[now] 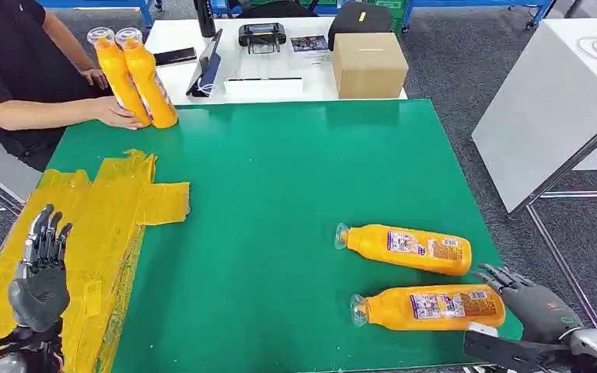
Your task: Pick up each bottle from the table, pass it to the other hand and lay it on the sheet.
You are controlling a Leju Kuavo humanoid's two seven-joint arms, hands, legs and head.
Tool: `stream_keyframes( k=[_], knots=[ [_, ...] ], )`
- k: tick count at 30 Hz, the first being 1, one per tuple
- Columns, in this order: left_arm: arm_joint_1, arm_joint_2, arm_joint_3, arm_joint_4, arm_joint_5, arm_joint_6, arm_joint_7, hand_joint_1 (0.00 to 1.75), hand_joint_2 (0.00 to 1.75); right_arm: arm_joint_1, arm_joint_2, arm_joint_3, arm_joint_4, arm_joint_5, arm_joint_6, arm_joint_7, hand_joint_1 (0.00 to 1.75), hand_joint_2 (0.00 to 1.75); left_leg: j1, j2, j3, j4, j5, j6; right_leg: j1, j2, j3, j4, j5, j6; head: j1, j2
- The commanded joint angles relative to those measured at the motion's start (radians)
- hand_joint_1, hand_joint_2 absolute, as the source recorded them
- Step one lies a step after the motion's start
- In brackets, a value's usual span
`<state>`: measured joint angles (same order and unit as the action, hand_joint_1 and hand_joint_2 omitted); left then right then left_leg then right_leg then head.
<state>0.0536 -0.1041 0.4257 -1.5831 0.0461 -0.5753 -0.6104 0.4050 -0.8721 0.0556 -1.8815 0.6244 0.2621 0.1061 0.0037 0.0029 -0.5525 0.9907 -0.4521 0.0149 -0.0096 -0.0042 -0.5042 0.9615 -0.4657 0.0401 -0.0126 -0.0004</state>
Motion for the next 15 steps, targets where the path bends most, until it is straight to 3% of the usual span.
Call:
stream_keyframes(
  k=[1,15],
  knots=[
    [-0.044,0.02,-0.023,0.082,0.011,-0.006,0.01,0.0,0.0,-0.172,0.055,0.16,0.161,0.024,0.03,-0.019,0.0,1.75,0.002,0.0,0.003,-0.003,0.0,-0.001,0.002,0.0,0.004,-0.004,0.001,-0.001,0.0,0.0],
    [-0.086,0.025,-0.048,0.124,0.036,-0.005,0.033,0.0,0.0,-0.247,0.069,0.328,0.282,0.052,0.063,-0.016,0.0,1.75,0.001,-0.001,0.002,-0.002,0.001,-0.001,0.002,0.0,0.004,-0.004,0.001,-0.001,0.0,0.0]
  ],
)
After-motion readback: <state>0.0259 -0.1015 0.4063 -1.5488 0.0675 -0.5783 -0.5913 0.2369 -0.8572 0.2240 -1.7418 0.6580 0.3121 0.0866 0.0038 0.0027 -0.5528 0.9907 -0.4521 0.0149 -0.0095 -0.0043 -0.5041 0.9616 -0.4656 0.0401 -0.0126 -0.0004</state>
